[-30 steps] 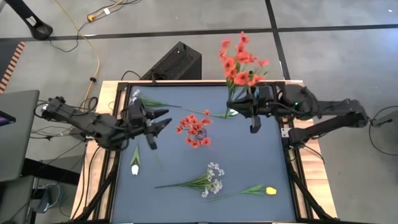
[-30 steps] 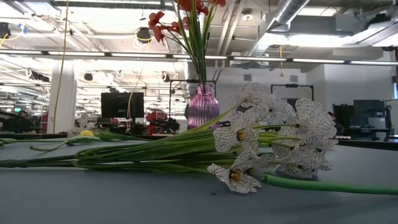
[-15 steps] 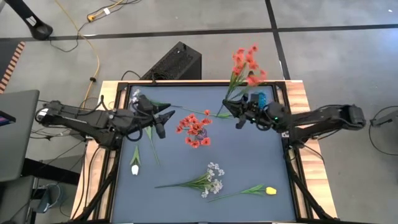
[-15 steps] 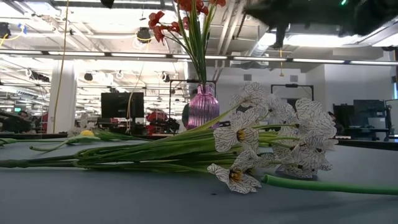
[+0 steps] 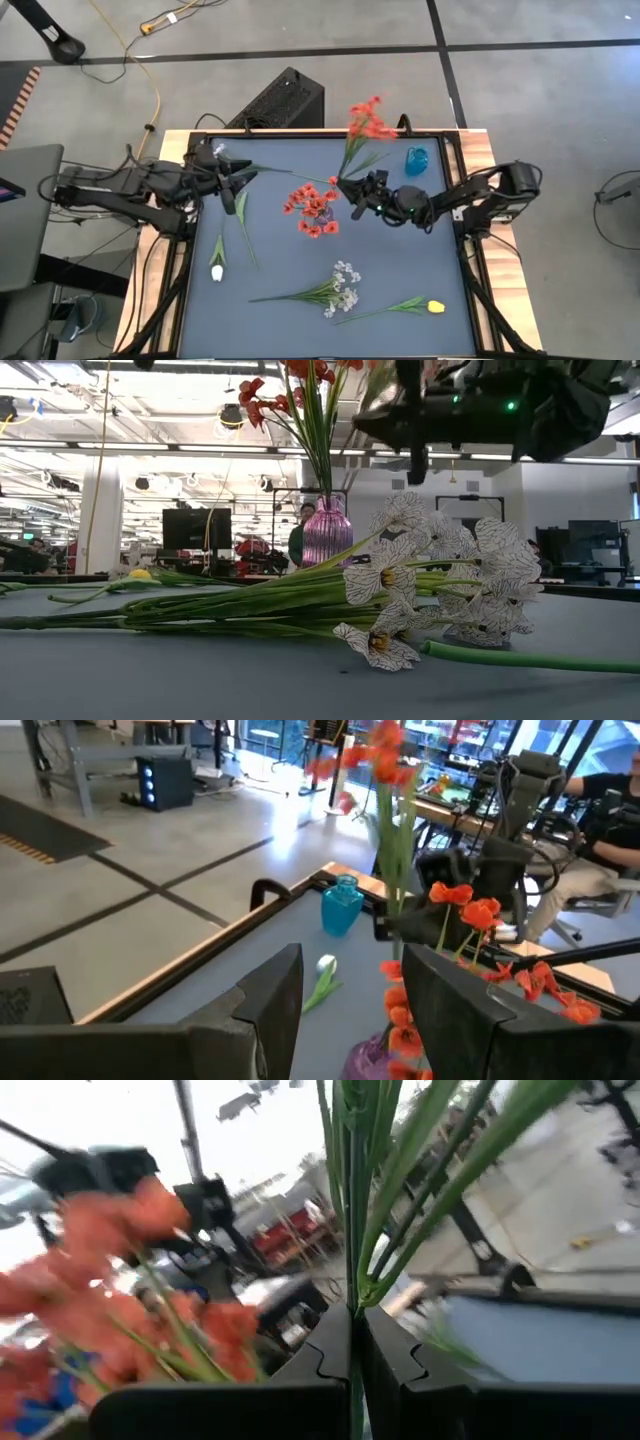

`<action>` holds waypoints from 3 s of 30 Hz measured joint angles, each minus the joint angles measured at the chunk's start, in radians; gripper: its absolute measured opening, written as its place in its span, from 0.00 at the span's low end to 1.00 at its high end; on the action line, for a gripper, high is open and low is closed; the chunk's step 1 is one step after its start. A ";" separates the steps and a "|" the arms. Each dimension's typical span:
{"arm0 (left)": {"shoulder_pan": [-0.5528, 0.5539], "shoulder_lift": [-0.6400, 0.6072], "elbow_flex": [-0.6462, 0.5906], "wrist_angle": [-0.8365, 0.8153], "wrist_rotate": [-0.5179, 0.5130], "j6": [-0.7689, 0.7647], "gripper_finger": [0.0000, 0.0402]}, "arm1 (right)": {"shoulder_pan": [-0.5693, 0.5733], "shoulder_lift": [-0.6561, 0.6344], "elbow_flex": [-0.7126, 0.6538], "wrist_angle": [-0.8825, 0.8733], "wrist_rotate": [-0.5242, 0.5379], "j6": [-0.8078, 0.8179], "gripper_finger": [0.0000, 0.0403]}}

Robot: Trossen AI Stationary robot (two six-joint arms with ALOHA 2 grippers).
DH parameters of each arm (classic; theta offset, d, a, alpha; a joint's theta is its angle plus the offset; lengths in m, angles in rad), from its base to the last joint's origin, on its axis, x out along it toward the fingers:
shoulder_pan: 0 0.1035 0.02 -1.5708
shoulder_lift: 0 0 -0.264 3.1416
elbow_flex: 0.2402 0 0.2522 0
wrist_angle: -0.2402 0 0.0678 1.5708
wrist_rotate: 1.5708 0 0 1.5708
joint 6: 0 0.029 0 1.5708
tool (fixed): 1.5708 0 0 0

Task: Sort flowers into vase by color
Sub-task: Put the orange flower into the pink vase

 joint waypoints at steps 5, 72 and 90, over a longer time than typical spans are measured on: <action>-0.003 -0.021 0.000 -0.054 0.000 -0.040 0.40 | 0.026 0.053 0.010 0.011 0.029 -0.003 0.08; -0.003 0.026 0.000 -0.076 0.062 -0.084 0.40 | 0.104 0.067 0.081 -0.256 0.040 -0.425 0.45; -0.003 0.026 0.000 -0.076 0.116 -0.047 0.40 | 0.111 -0.142 0.081 -0.725 -0.094 -0.395 0.60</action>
